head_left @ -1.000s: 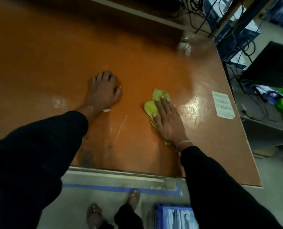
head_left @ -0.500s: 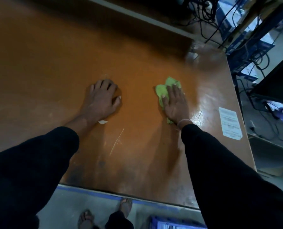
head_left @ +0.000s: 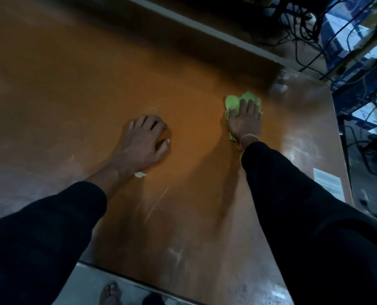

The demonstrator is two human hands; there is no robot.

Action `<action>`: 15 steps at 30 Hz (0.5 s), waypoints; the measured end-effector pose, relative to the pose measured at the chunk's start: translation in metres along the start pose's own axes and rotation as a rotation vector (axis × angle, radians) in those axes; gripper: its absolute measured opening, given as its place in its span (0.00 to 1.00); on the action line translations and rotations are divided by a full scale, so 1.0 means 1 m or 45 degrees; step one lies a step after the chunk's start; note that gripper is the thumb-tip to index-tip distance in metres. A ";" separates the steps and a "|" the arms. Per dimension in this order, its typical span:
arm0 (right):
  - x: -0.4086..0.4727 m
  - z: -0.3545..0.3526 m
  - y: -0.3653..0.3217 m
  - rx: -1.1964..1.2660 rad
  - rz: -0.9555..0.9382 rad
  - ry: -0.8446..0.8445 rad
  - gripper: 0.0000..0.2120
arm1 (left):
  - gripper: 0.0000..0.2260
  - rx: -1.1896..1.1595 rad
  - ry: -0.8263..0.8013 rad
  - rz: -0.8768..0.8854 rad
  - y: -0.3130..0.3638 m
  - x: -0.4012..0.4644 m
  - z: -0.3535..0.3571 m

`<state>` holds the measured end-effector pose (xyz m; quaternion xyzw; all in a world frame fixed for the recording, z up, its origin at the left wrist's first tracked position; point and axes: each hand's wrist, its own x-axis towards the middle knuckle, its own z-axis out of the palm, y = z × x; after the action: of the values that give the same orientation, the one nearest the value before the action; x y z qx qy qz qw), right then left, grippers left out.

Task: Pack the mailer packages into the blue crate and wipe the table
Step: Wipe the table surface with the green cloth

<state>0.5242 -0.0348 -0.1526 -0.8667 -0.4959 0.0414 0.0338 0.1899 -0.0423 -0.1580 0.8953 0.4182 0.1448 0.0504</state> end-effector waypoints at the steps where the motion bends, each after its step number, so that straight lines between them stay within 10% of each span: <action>1: 0.002 0.000 -0.008 0.002 -0.138 -0.007 0.32 | 0.22 0.000 0.003 0.000 0.000 0.000 0.000; 5: 0.016 -0.003 -0.004 -0.008 -0.552 -0.040 0.30 | 0.22 -0.003 0.015 0.016 -0.001 0.000 0.001; 10: 0.005 -0.002 -0.008 -0.036 -0.063 -0.027 0.33 | 0.19 -0.020 0.014 0.014 0.001 0.000 -0.002; 15: -0.060 0.003 -0.010 -0.007 -0.645 -0.036 0.29 | 0.19 -0.016 0.020 0.005 0.001 -0.002 -0.002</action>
<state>0.4854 -0.0817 -0.1523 -0.7142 -0.6978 0.0423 0.0341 0.1890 -0.0447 -0.1562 0.8947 0.4158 0.1544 0.0524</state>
